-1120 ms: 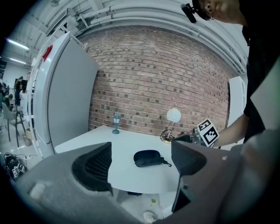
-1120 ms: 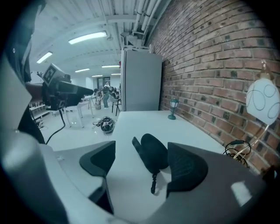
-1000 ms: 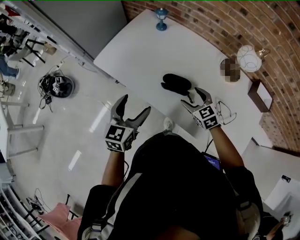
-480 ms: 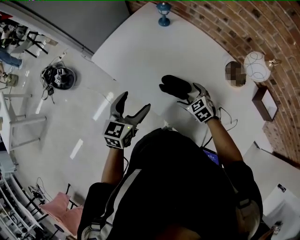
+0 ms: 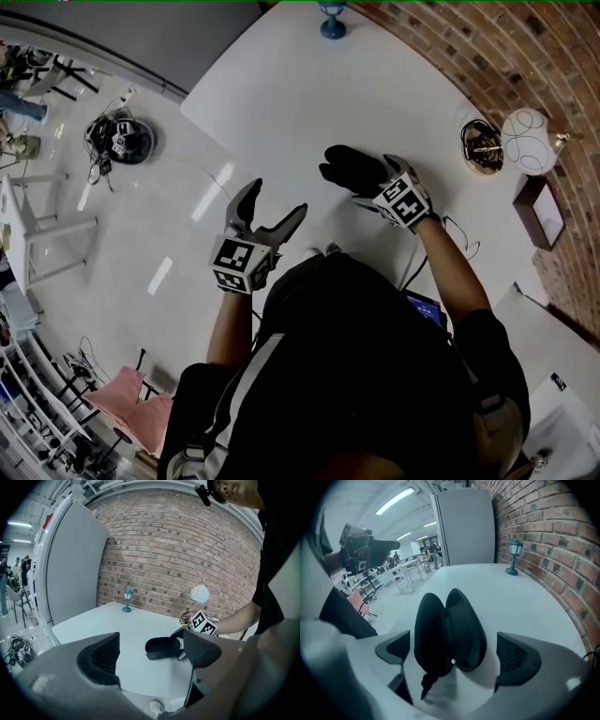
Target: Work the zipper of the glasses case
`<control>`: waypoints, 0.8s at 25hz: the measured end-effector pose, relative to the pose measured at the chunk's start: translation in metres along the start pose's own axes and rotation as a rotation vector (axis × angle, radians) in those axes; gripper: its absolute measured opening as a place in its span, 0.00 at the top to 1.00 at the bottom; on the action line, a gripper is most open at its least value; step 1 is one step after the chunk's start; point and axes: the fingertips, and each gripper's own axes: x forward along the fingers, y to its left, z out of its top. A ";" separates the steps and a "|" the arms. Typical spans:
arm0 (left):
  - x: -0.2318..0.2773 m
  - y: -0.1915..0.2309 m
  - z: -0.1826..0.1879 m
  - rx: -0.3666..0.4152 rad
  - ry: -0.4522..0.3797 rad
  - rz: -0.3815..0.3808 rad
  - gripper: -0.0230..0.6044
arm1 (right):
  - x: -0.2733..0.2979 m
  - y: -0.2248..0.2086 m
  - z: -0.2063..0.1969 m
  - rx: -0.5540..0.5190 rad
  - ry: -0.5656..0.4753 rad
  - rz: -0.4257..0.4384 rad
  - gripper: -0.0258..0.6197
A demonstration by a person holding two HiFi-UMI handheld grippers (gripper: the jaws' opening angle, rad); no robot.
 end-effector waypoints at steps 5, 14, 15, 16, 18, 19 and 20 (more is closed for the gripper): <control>0.003 -0.002 -0.009 -0.021 0.014 0.003 0.28 | 0.009 0.000 -0.003 -0.017 0.018 0.023 0.11; -0.004 0.000 -0.021 -0.040 0.030 0.017 0.28 | 0.011 0.012 -0.002 -0.040 0.039 0.028 0.19; -0.004 0.000 -0.020 -0.040 0.030 0.016 0.28 | 0.010 0.010 -0.002 -0.039 0.034 0.020 0.22; -0.004 0.000 -0.020 -0.040 0.030 0.014 0.28 | 0.009 0.008 -0.001 -0.036 0.027 0.014 0.25; -0.004 -0.002 -0.020 -0.039 0.029 0.010 0.29 | 0.006 0.006 0.001 -0.027 0.011 0.009 0.31; -0.003 -0.002 -0.019 -0.038 0.029 0.007 0.29 | 0.005 0.006 0.002 -0.021 0.003 0.007 0.33; -0.002 -0.003 -0.019 -0.037 0.029 0.003 0.29 | 0.004 0.006 0.003 -0.015 -0.006 0.006 0.35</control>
